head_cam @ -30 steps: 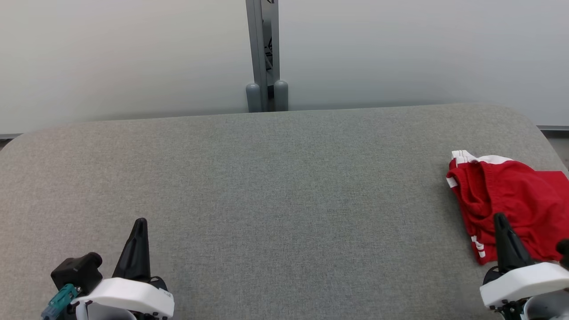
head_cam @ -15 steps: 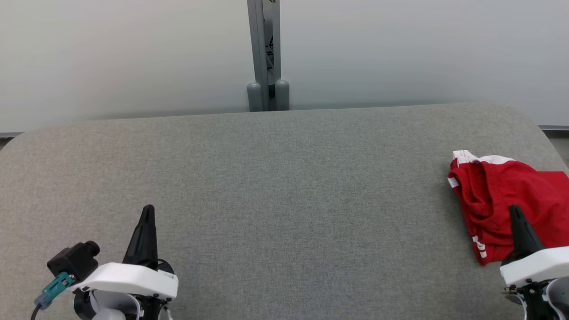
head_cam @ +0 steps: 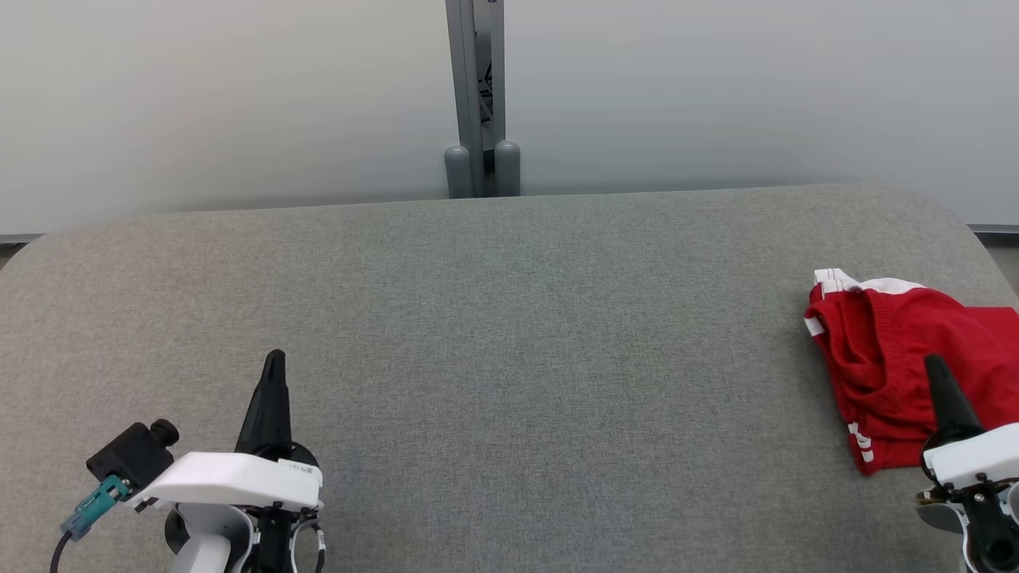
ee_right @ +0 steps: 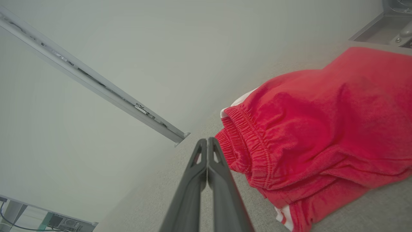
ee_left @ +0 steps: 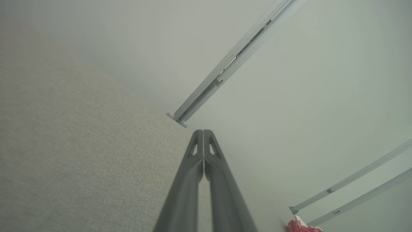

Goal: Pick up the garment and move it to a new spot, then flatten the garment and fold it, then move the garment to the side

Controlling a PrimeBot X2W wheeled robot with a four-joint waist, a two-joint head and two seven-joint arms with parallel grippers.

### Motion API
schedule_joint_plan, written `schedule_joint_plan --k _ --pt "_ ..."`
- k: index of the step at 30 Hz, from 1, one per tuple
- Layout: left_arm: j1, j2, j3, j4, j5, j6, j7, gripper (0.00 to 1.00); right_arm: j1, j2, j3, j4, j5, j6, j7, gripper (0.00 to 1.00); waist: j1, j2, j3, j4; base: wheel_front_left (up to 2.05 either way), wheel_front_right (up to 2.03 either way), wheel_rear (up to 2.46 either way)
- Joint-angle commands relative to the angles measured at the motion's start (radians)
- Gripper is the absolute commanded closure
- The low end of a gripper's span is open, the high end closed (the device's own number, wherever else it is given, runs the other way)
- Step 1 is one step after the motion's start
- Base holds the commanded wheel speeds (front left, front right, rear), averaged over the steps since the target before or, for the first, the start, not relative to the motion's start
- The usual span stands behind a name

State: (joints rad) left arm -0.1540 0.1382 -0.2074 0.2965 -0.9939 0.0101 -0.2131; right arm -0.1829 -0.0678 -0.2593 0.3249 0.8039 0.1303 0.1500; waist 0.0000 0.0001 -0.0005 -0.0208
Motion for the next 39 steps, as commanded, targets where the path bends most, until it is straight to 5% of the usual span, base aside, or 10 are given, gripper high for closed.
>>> schedule_joint_plan --k 1,39 --pt "-0.038 0.000 0.000 -0.002 -0.033 -0.009 -0.006 1.00 -0.033 -0.015 -0.016 0.002 0.032 0.001 0.012 1.00 0.0000 -0.0001 0.000 0.000 0.00 0.00 0.00" --pt "-0.155 -0.048 -0.040 0.108 -0.428 -0.086 -0.032 1.00 -0.162 -0.054 -0.108 0.153 0.428 0.001 0.158 1.00 0.0000 -0.0001 0.007 0.010 0.00 0.00 0.00"
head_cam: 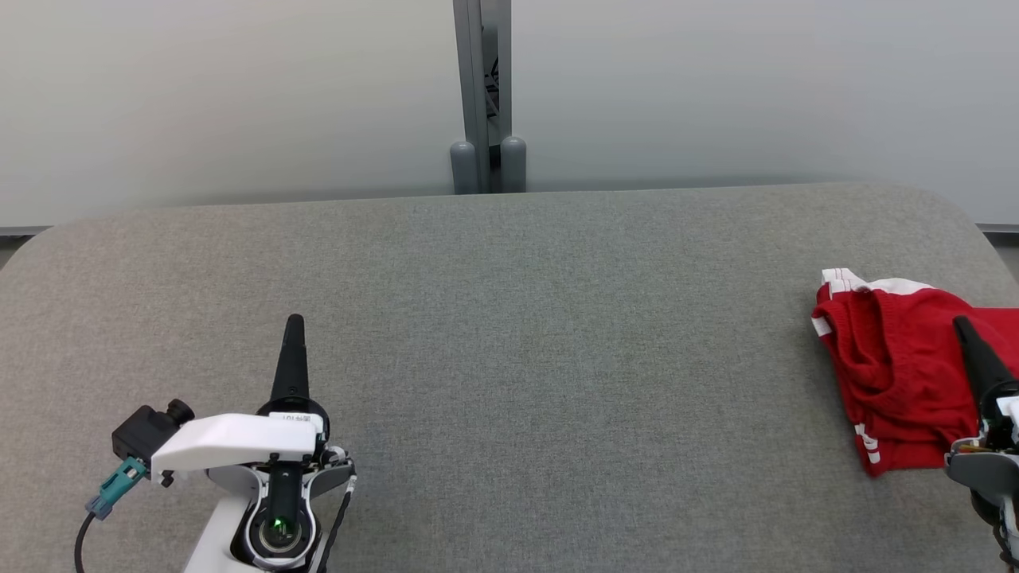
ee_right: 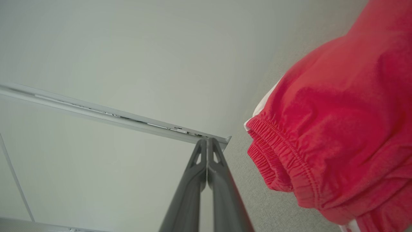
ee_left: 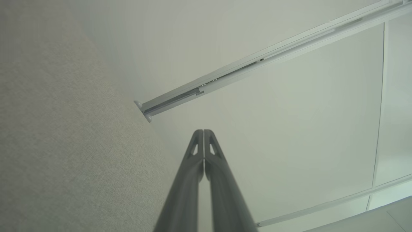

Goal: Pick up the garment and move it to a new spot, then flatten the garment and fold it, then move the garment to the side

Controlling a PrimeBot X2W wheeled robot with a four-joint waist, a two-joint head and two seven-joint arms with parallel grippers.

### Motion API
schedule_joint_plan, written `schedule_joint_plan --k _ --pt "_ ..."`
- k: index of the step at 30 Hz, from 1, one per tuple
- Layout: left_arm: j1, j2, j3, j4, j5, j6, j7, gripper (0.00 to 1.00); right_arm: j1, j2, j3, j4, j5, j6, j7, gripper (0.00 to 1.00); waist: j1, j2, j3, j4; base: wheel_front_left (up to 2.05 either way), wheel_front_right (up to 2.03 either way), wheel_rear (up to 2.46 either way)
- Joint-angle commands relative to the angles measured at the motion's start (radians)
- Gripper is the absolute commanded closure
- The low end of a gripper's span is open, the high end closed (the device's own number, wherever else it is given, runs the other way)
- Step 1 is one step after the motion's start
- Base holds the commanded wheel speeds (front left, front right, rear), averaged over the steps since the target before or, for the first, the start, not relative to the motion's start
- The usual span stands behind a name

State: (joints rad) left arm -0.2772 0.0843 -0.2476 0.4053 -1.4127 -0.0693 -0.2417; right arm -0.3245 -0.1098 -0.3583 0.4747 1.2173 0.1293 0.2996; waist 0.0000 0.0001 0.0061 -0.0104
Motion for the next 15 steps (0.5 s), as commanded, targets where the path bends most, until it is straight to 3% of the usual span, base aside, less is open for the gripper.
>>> schedule_joint_plan --k 1,15 --pt "-0.036 0.004 -0.001 0.002 -0.018 -0.009 -0.003 1.00 -0.024 -0.013 -0.010 0.007 0.023 0.002 0.012 1.00 0.0000 -0.0001 0.000 0.000 0.00 0.00 0.00" --pt "-0.067 -0.012 -0.012 0.034 -0.133 -0.031 -0.011 1.00 -0.061 -0.024 -0.034 0.048 0.140 0.002 0.052 1.00 0.0000 -0.0001 0.003 0.004 0.00 0.00 0.00"
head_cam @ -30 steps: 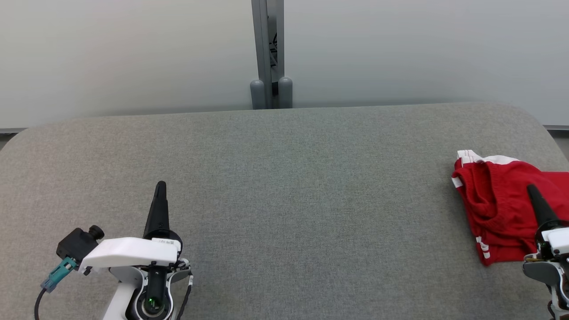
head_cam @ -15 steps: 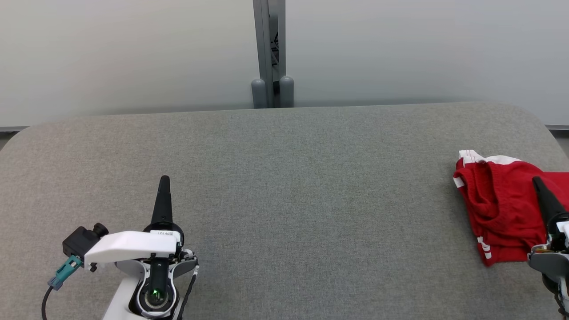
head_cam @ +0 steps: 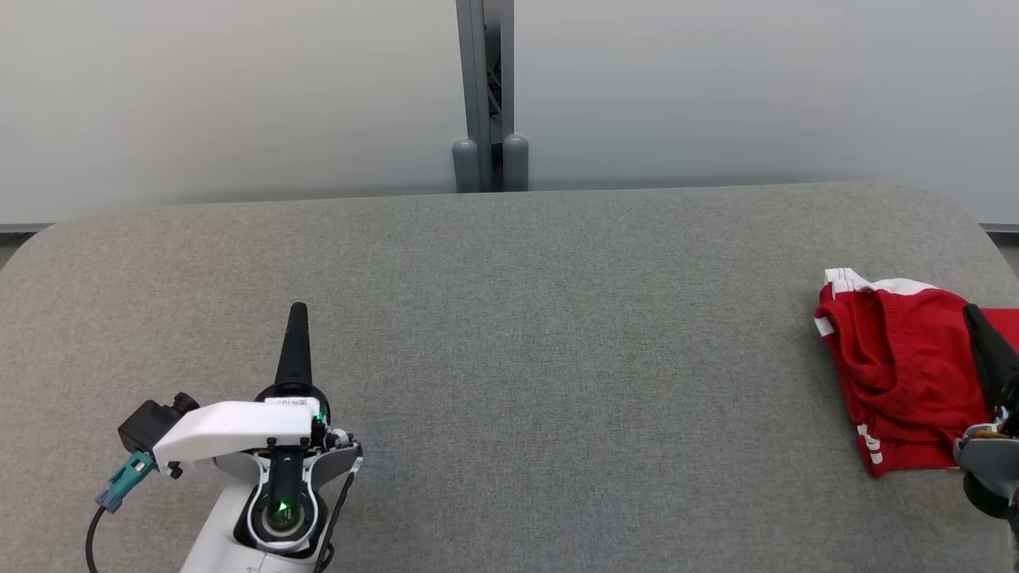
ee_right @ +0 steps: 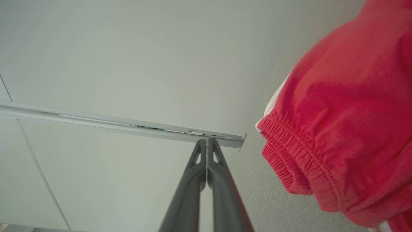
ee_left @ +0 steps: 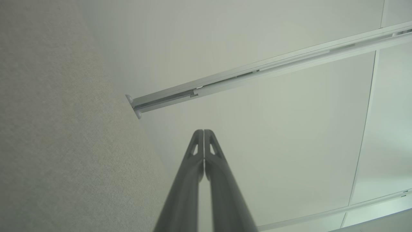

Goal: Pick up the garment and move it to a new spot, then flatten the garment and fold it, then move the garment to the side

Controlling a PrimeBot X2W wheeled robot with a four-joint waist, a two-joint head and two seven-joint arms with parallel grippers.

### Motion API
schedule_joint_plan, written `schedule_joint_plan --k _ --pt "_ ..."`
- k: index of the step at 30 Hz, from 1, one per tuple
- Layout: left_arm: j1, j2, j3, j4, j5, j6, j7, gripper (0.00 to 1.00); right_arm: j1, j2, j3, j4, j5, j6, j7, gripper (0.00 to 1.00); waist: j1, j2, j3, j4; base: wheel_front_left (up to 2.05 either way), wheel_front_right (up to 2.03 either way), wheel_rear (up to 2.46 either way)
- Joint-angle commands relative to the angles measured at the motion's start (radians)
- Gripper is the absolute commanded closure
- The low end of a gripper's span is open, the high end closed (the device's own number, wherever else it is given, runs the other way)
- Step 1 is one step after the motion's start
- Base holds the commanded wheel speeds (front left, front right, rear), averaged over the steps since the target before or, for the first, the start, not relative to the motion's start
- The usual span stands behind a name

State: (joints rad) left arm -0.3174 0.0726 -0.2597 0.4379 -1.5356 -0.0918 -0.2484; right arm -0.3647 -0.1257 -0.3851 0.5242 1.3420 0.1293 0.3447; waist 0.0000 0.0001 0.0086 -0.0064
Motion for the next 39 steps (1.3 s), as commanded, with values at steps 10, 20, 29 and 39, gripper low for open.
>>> schedule_joint_plan --k 10,20,29,39 --pt "-0.050 -0.007 -0.007 0.021 -0.085 -0.023 -0.009 1.00 -0.046 -0.018 -0.021 0.028 0.091 0.002 0.033 1.00 0.0000 -0.0001 0.002 0.003 0.00 0.00 0.00" --pt "-0.069 -0.017 -0.013 0.041 -0.153 -0.035 -0.013 1.00 -0.065 -0.025 -0.036 0.056 0.161 0.002 0.058 1.00 0.0000 -0.0001 0.003 0.005 0.00 0.00 0.00" --pt "-0.078 -0.023 -0.017 0.052 -0.190 -0.042 -0.015 1.00 -0.076 -0.030 -0.043 0.069 0.201 0.002 0.070 1.00 0.0000 -0.0001 0.005 0.007 0.00 0.00 0.00" --pt "-0.077 -0.022 -0.016 0.051 -0.190 -0.042 -0.015 1.00 -0.074 -0.031 -0.038 0.069 0.204 0.002 0.066 1.00 0.0000 -0.0001 0.005 0.007 0.00 0.00 0.00"
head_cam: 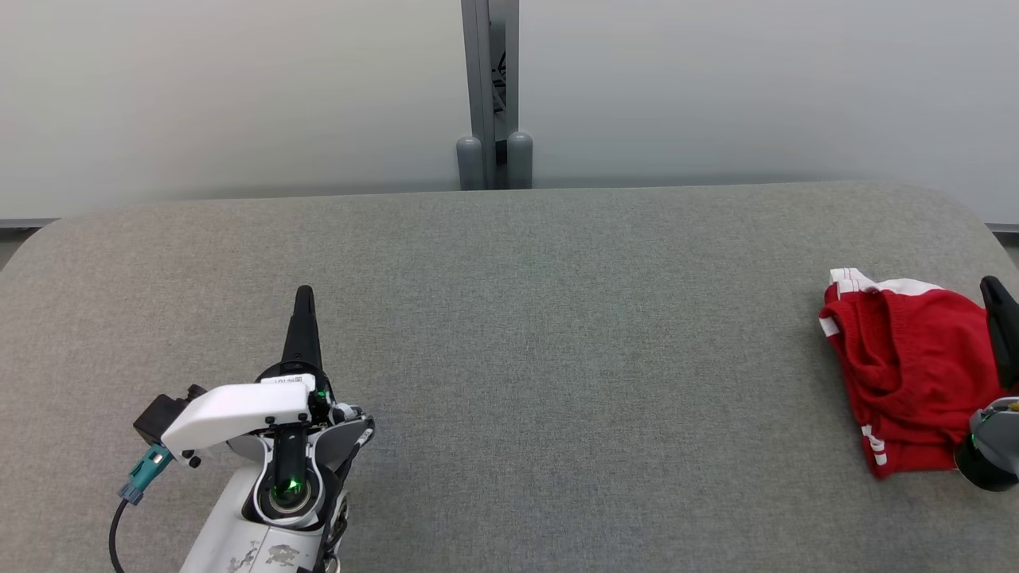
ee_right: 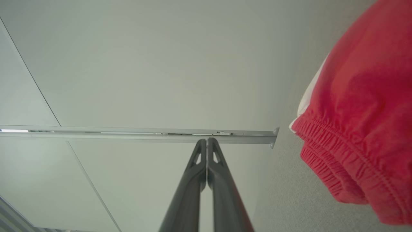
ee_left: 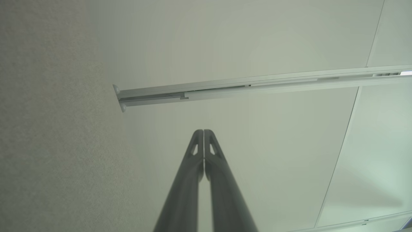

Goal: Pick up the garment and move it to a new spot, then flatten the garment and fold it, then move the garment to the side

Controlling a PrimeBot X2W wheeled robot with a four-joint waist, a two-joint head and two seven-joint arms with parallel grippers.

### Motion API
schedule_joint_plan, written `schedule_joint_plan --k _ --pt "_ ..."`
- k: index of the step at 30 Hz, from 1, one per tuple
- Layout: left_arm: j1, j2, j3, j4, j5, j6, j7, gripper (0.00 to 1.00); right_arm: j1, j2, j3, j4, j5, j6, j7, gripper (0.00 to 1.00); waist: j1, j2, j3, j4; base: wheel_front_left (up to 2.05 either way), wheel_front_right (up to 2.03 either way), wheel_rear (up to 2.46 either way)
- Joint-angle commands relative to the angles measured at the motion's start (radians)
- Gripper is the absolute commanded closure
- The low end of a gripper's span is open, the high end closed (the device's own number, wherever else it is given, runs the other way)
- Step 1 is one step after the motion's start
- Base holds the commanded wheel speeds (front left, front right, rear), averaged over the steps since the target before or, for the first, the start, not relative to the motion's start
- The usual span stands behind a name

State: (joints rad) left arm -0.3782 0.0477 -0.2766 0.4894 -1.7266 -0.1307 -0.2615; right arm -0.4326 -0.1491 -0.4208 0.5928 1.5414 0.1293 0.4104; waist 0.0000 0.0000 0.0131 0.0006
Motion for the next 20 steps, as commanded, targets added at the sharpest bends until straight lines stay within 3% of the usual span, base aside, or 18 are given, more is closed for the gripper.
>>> schedule_joint_plan --k 1,20 --pt "-0.017 0.002 0.001 0.000 0.001 -0.003 -0.001 1.00 -0.006 -0.007 -0.003 0.000 0.006 0.002 0.000 1.00 0.0000 0.0000 0.000 0.000 0.00 0.00 0.00" --pt "-0.016 0.002 0.001 -0.001 0.001 -0.003 -0.002 1.00 -0.004 -0.009 0.004 0.000 0.009 0.002 -0.004 1.00 0.0000 0.0000 0.000 0.000 0.00 0.00 0.00"
